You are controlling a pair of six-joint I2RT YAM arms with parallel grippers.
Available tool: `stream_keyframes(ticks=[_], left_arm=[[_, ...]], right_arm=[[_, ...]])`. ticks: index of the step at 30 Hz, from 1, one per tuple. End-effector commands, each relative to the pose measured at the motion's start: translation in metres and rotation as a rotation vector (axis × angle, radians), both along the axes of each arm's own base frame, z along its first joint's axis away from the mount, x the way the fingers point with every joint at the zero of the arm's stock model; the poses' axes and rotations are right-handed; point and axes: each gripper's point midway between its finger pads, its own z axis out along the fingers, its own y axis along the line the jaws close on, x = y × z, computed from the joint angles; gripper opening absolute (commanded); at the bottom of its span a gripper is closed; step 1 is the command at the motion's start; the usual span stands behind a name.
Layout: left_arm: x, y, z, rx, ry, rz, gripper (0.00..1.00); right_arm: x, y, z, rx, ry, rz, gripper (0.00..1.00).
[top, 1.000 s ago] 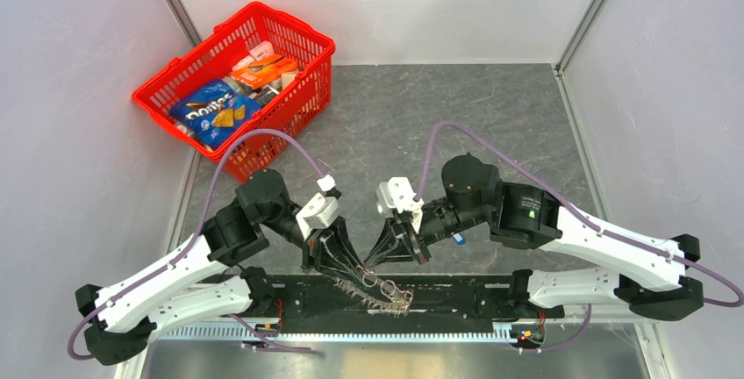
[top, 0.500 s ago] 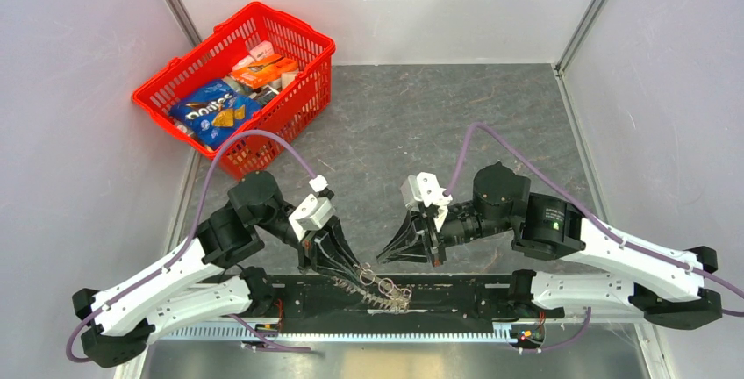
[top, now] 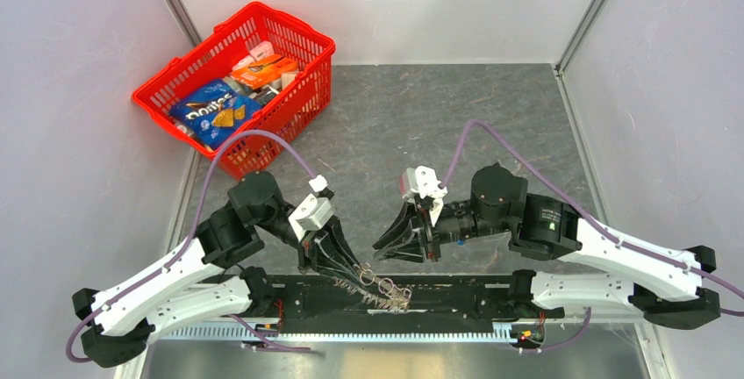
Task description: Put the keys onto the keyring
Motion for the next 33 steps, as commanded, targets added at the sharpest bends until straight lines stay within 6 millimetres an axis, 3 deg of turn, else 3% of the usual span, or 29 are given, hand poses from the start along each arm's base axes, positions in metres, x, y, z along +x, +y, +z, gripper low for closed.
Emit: stream_keyframes(ticks=[1, 6, 15, 20, 33], left_arm=[[-0.004, 0.003, 0.018, -0.073, -0.065, -0.022, 0.02], [-0.004, 0.005, 0.017, -0.07, -0.068, -0.025, 0.02], [-0.012, 0.01, 0.012, -0.061, -0.071, -0.083, 0.02], [-0.019, 0.016, 0.013, -0.073, -0.084, -0.125, 0.02], [-0.039, 0.04, 0.018, -0.144, -0.139, -0.204, 0.02]], right_arm=[[-0.002, 0.007, 0.023, 0.053, 0.011, 0.014, 0.34], [-0.005, 0.011, 0.023, 0.039, 0.043, 0.031, 0.43], [-0.002, -0.001, 0.042, 0.034, 0.113, -0.039, 0.48], [-0.016, -0.007, 0.052, 0.012, 0.174, 0.023, 0.54], [-0.025, 0.022, 0.048, -0.038, 0.346, 0.124, 0.56]])
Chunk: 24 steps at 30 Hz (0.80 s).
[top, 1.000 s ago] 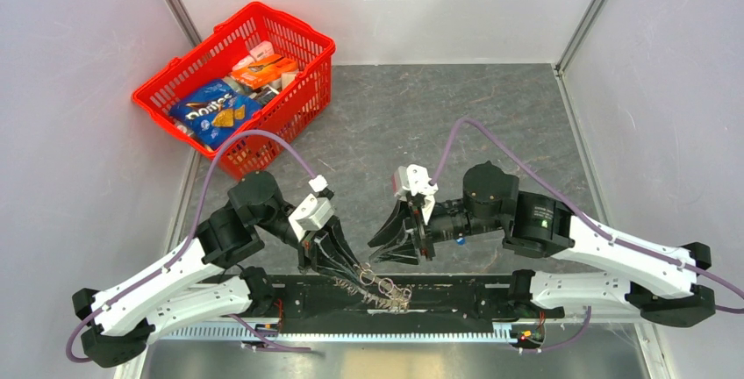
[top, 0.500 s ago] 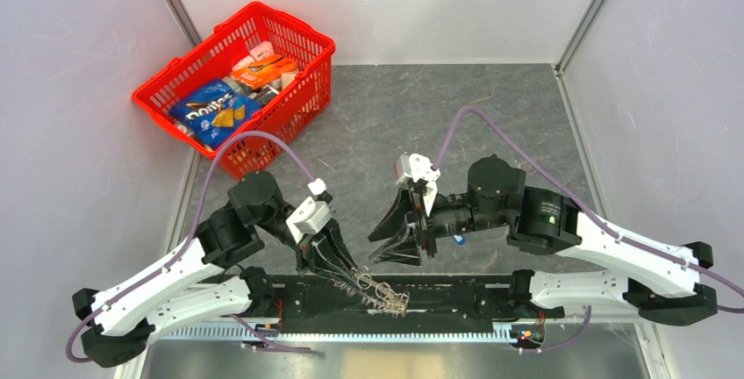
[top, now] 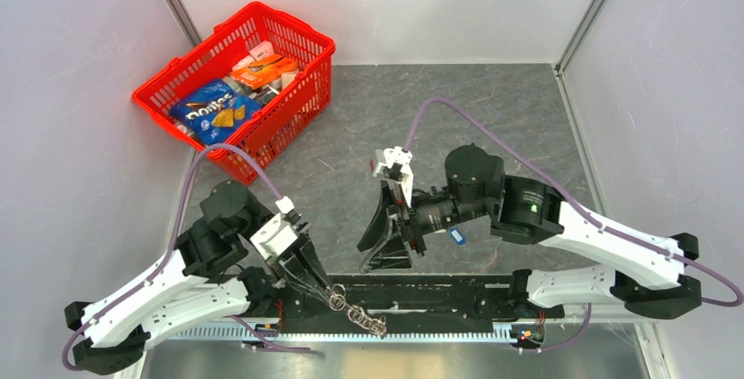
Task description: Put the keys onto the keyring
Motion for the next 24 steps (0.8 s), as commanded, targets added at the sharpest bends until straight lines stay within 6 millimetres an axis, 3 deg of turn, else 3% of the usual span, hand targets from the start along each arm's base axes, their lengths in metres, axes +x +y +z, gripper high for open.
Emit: stream_keyframes(ticks=[1, 9, 24], left_arm=[[-0.007, 0.007, 0.007, -0.062, -0.054, -0.045, 0.02], [-0.006, 0.006, 0.006, -0.054, -0.047, -0.047, 0.02], [-0.005, 0.004, 0.006, -0.052, -0.045, -0.036, 0.02]], right_arm=[[-0.012, 0.007, 0.02, 0.056, 0.08, 0.075, 0.56], [-0.021, 0.018, 0.028, 0.075, 0.161, 0.15, 0.55], [-0.03, 0.03, 0.012, 0.035, 0.26, 0.237, 0.5]])
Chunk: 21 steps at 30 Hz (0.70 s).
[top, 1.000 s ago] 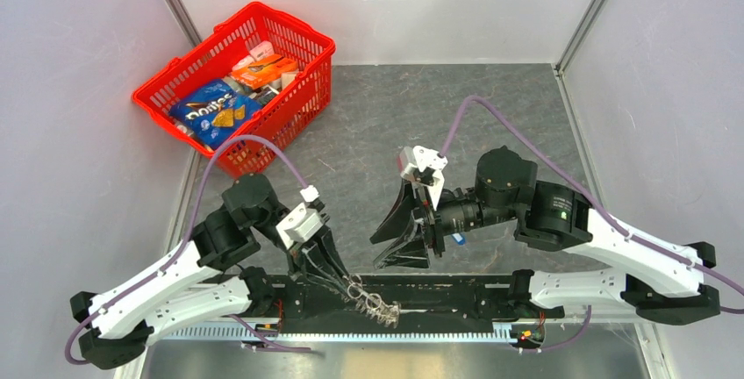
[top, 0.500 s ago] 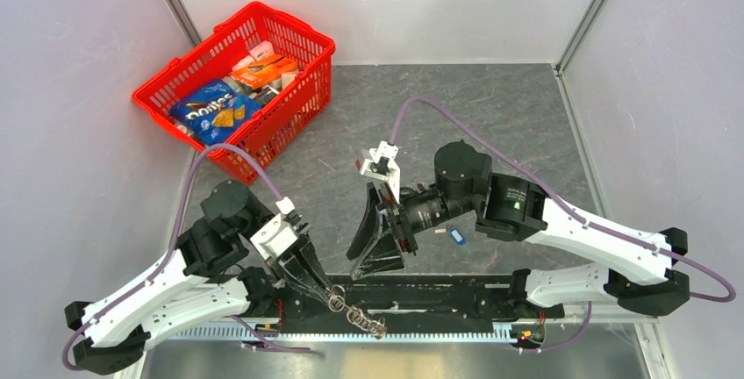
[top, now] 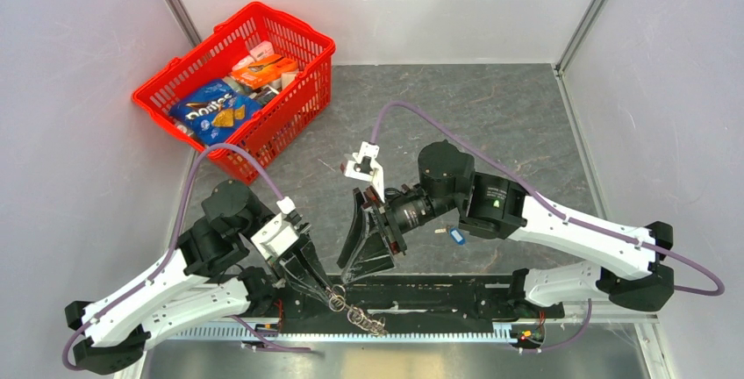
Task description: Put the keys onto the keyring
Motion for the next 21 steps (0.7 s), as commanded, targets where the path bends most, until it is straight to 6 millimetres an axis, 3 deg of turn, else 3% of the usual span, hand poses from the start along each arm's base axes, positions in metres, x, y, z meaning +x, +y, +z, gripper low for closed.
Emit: stream_keyframes(ticks=[1, 13, 21], left_arm=[[-0.001, 0.0, 0.005, -0.042, -0.034, -0.009, 0.02], [0.001, -0.001, 0.005, -0.042, -0.033, -0.003, 0.02], [0.002, -0.002, 0.005, -0.04, -0.032, 0.002, 0.02]], right_arm=[[-0.009, -0.001, 0.007, 0.037, 0.027, 0.064, 0.5], [-0.017, 0.003, -0.004, 0.016, 0.037, 0.104, 0.47], [-0.022, 0.004, -0.003, 0.023, 0.037, 0.128, 0.33]])
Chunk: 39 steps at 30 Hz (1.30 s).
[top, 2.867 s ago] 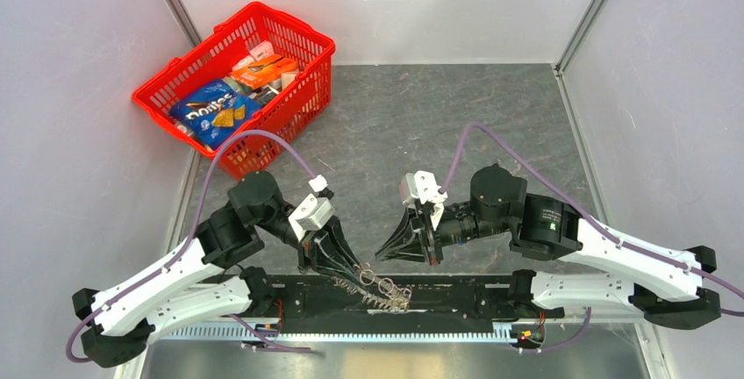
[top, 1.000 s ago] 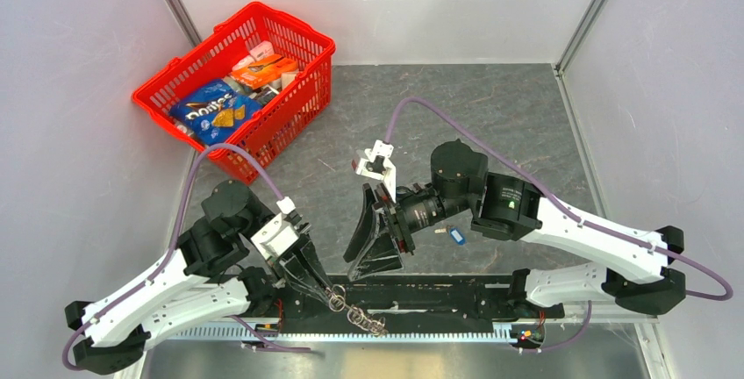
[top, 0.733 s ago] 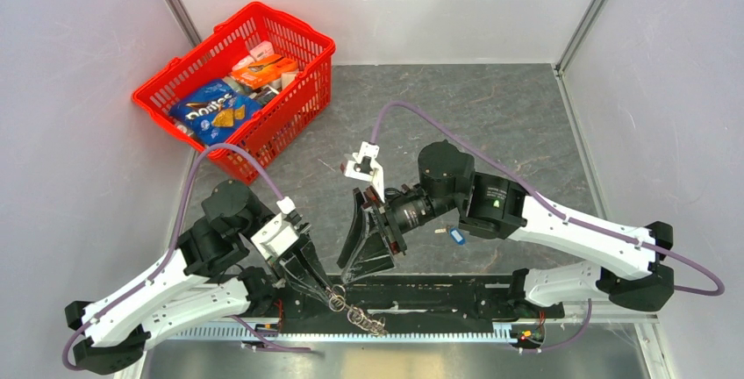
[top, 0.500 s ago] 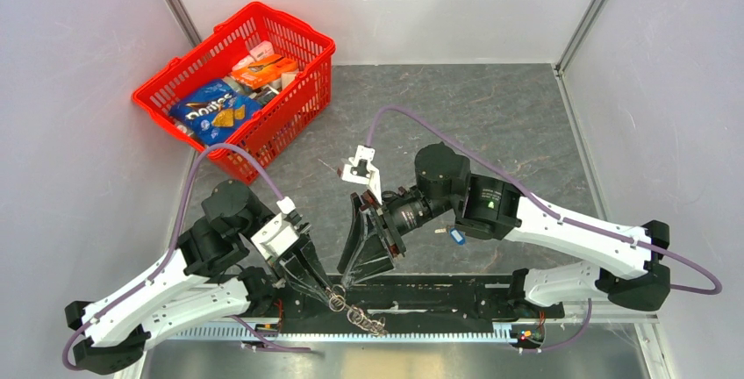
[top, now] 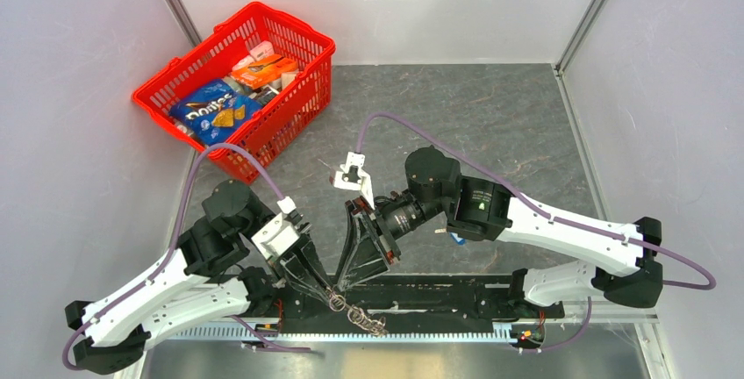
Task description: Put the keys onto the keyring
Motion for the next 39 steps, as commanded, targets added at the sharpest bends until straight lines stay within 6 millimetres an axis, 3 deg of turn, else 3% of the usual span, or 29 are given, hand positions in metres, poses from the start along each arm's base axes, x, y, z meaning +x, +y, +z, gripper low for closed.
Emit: stream_keyframes(ticks=[1, 18, 22, 24, 30, 39], left_arm=[[0.001, -0.001, 0.005, -0.042, -0.033, 0.0, 0.02], [0.003, -0.003, 0.004, -0.035, -0.028, 0.009, 0.02], [0.003, -0.004, 0.004, -0.036, -0.029, 0.011, 0.02], [0.003, -0.004, 0.003, -0.034, -0.028, 0.011, 0.02], [0.006, -0.005, 0.002, -0.039, -0.035, 0.036, 0.02], [0.019, -0.014, 0.01, -0.111, -0.075, 0.134, 0.02]], right_arm=[[-0.008, -0.002, 0.01, 0.053, -0.009, 0.044, 0.33], [-0.015, -0.007, 0.017, 0.08, -0.012, 0.067, 0.18], [-0.015, -0.008, 0.016, 0.082, -0.015, 0.062, 0.09], [-0.015, -0.008, 0.018, 0.09, -0.016, 0.06, 0.0], [-0.016, -0.02, 0.029, 0.182, -0.068, 0.015, 0.0], [0.003, -0.043, 0.051, 0.366, -0.118, -0.202, 0.0]])
